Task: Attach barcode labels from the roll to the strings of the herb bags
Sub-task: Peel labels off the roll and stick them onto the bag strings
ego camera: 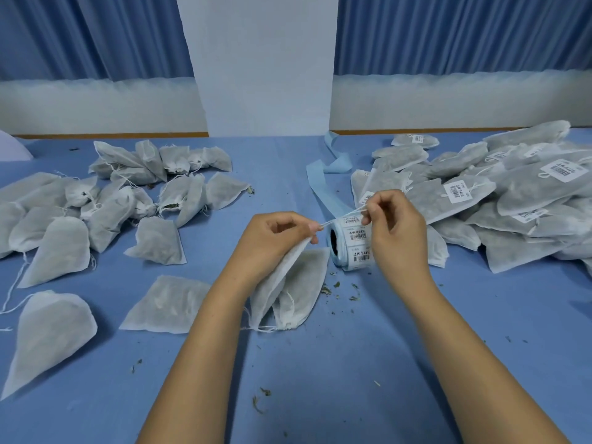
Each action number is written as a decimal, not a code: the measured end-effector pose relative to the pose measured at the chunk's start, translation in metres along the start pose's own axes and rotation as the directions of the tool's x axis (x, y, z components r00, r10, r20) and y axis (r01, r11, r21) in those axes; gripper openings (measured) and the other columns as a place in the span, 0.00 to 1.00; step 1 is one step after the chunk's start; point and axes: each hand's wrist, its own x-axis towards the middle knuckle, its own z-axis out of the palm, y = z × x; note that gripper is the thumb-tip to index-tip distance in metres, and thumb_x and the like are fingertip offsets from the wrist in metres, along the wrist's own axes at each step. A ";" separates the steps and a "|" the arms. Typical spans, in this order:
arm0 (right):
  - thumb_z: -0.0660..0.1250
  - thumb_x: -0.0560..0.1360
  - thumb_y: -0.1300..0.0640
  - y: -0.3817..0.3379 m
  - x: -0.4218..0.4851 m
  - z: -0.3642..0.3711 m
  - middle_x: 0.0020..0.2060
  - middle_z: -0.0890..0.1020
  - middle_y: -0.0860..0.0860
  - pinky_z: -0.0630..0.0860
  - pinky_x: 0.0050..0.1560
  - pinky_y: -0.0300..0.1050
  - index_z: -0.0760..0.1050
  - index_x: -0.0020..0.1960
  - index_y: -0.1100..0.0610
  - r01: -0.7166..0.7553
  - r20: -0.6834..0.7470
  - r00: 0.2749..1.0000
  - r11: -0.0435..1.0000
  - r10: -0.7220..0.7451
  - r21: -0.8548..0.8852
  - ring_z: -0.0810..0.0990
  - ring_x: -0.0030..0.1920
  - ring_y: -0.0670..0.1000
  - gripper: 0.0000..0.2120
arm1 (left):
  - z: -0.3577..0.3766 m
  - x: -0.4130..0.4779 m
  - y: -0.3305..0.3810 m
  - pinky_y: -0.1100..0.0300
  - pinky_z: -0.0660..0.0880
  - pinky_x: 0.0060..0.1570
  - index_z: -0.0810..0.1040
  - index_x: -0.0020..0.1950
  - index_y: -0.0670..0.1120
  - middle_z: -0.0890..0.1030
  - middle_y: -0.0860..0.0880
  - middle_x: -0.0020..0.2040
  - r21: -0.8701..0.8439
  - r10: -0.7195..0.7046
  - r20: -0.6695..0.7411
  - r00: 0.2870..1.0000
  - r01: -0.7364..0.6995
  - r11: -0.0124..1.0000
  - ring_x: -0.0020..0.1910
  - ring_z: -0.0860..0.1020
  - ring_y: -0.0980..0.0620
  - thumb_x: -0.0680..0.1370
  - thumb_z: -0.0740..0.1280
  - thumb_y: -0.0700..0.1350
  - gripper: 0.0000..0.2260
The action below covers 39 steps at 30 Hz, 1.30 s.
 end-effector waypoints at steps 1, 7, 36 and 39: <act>0.59 0.78 0.68 0.002 0.002 -0.001 0.33 0.75 0.47 0.70 0.39 0.29 0.71 0.43 0.57 -0.044 -0.012 0.999 0.999 0.044 0.014 0.75 0.33 0.38 0.09 | -0.002 -0.001 0.000 0.73 0.68 0.33 0.85 0.37 0.56 0.85 0.53 0.39 0.028 -0.024 0.057 0.998 0.023 0.999 0.33 0.75 0.62 0.76 0.70 0.50 0.09; 0.62 0.78 0.65 0.009 0.015 -0.015 0.34 0.77 0.50 0.72 0.39 0.32 0.73 0.44 0.57 -0.183 -0.171 0.964 0.974 0.205 0.134 0.76 0.32 0.40 0.06 | -0.013 0.003 -0.010 0.64 0.65 0.32 0.80 0.42 0.46 0.73 0.53 0.31 0.305 -0.238 0.155 0.959 0.183 0.935 0.30 0.70 0.57 0.75 0.69 0.57 0.14; 0.68 0.75 0.62 0.005 0.004 -0.003 0.50 0.78 0.53 0.70 0.52 0.36 0.77 0.52 0.59 -0.046 0.101 0.993 0.983 0.065 -0.176 0.75 0.48 0.48 0.07 | 0.003 0.009 -0.018 0.77 0.69 0.42 0.63 0.64 0.63 0.73 0.63 0.53 0.247 0.281 -0.327 0.902 -0.206 0.947 0.46 0.76 0.69 0.74 0.70 0.37 0.29; 0.68 0.75 0.59 0.018 0.014 -0.014 0.48 0.78 0.51 0.71 0.43 0.36 0.73 0.58 0.62 -0.506 0.107 0.848 0.853 0.519 -0.130 0.76 0.43 0.44 0.13 | 0.003 0.011 -0.022 0.72 0.68 0.41 0.68 0.53 0.62 0.74 0.59 0.54 0.414 0.389 -0.344 0.855 -0.234 0.880 0.46 0.73 0.61 0.74 0.66 0.35 0.21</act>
